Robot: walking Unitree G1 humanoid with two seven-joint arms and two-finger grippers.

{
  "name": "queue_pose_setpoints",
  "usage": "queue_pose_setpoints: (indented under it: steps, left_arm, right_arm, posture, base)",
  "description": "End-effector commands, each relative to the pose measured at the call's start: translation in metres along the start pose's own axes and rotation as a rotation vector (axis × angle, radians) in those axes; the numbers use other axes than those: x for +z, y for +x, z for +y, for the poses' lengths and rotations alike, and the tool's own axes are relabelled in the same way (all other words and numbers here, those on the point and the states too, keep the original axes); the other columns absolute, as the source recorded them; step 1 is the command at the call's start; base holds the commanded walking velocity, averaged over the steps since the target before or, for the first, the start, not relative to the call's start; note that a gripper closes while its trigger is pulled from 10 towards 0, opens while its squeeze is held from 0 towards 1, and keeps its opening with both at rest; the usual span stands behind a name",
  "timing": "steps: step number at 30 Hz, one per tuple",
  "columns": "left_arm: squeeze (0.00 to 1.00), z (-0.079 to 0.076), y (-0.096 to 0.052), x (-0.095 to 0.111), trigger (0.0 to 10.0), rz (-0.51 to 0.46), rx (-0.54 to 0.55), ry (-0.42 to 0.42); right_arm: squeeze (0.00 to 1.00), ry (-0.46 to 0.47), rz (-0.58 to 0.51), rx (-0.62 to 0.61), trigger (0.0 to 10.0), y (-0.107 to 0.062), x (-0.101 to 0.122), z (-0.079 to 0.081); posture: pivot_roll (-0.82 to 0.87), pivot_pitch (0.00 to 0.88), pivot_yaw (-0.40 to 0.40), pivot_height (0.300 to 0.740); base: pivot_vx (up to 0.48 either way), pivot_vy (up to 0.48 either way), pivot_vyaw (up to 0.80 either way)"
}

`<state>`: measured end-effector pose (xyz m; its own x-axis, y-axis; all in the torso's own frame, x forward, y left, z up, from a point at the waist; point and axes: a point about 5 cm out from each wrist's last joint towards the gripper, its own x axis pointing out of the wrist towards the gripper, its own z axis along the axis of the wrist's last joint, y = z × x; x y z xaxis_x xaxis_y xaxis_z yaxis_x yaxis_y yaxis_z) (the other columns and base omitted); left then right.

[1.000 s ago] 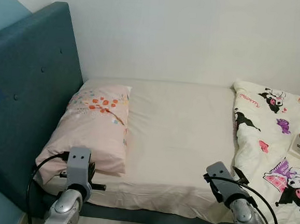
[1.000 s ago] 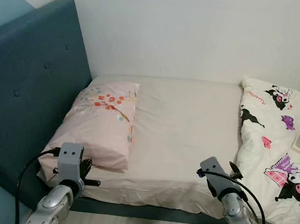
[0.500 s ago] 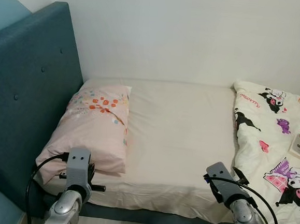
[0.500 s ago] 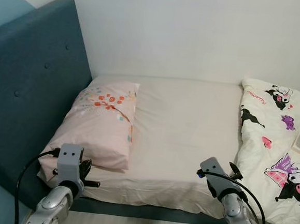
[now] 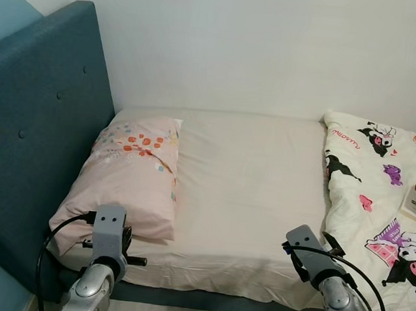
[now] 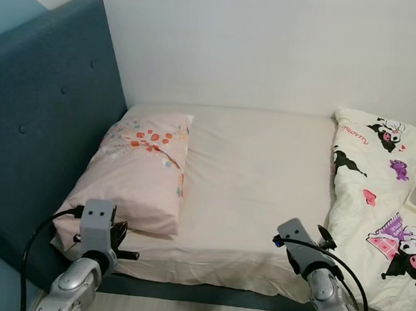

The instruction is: Clean up the room

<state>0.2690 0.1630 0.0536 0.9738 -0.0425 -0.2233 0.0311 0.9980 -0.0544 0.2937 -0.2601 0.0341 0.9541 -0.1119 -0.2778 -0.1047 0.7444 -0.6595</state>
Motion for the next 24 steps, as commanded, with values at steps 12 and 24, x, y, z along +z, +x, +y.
queue_pose_setpoints:
  steps: [12, 24]
  left_arm:
    - [0.00, -0.0021, -0.0034, -0.0031, 10.0, 0.017, 0.004, -0.008]
    - [0.00, -0.0024, -0.0034, -0.0034, 10.0, 0.021, 0.003, -0.008]
  right_arm:
    - [0.00, 0.000, 0.017, 0.006, 10.0, -0.0017, -0.0052, -0.0020]
    - [0.00, 0.000, 0.017, 0.006, 10.0, -0.0022, -0.0058, -0.0022]
  posture:
    - [0.02, 0.122, -0.007, 0.740]
    - [0.02, 0.120, -0.005, 0.740]
  base:
    - [0.000, 0.000, 0.00]
    - [0.000, 0.000, 0.00]
